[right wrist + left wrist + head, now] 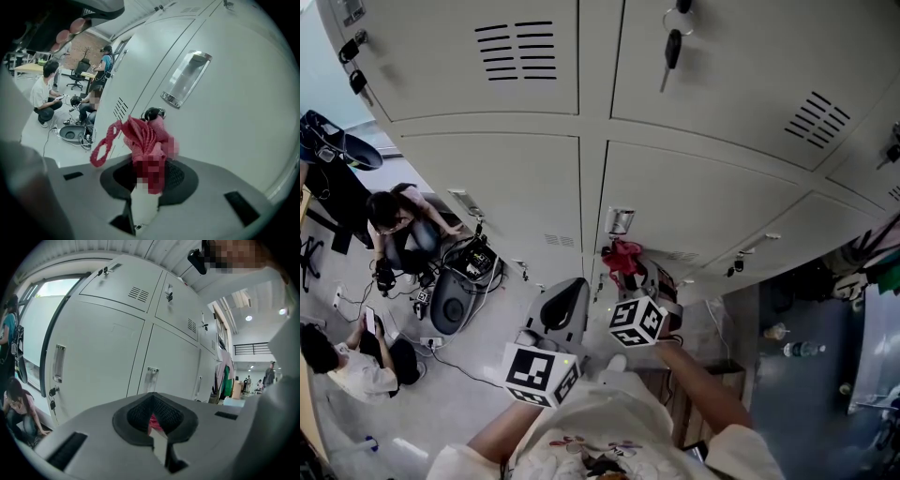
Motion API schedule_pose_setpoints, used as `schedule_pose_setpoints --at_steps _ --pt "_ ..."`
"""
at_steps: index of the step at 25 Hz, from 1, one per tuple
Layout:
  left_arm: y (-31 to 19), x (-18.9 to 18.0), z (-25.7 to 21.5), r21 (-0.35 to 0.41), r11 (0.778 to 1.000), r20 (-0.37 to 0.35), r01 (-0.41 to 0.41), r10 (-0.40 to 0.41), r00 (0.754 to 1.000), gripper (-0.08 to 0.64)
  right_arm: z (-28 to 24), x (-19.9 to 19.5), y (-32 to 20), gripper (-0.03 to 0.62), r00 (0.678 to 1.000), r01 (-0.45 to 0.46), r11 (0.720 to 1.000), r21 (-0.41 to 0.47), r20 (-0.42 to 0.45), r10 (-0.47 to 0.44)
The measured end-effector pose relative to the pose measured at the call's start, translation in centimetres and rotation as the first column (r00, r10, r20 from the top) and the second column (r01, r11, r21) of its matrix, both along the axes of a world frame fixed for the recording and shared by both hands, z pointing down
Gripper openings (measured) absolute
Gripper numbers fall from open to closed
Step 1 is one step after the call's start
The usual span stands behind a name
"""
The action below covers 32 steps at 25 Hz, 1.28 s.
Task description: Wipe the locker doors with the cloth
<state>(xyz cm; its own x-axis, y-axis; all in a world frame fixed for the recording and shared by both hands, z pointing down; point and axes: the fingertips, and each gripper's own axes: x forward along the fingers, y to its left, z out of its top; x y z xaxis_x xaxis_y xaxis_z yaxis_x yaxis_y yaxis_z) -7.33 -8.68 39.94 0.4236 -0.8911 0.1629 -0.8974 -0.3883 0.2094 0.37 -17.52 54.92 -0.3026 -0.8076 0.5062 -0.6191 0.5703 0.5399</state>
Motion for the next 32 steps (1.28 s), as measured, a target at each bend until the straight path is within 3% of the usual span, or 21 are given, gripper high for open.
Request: schedule_pose_setpoints --at_steps 14,24,29,32 --pt "0.1 -0.8 0.3 -0.01 1.0 0.003 0.009 -0.009 1.0 0.005 1.5 -3.1 0.1 0.098 0.999 0.044 0.998 -0.049 0.02 -0.043" --pt "0.1 -1.7 -0.2 0.007 1.0 0.01 0.023 -0.023 1.0 0.005 2.6 -5.9 1.1 0.098 0.99 0.121 0.989 -0.085 0.087 -0.114" --pt "0.1 -2.0 -0.1 0.007 1.0 0.011 0.027 -0.027 1.0 0.005 2.3 -7.3 3.7 0.098 0.968 0.196 0.972 -0.13 0.184 -0.17" --pt "0.1 -2.1 0.0 0.009 1.0 0.016 0.025 -0.025 1.0 0.005 1.5 -7.7 6.4 0.098 0.931 0.245 0.951 -0.191 0.321 -0.175"
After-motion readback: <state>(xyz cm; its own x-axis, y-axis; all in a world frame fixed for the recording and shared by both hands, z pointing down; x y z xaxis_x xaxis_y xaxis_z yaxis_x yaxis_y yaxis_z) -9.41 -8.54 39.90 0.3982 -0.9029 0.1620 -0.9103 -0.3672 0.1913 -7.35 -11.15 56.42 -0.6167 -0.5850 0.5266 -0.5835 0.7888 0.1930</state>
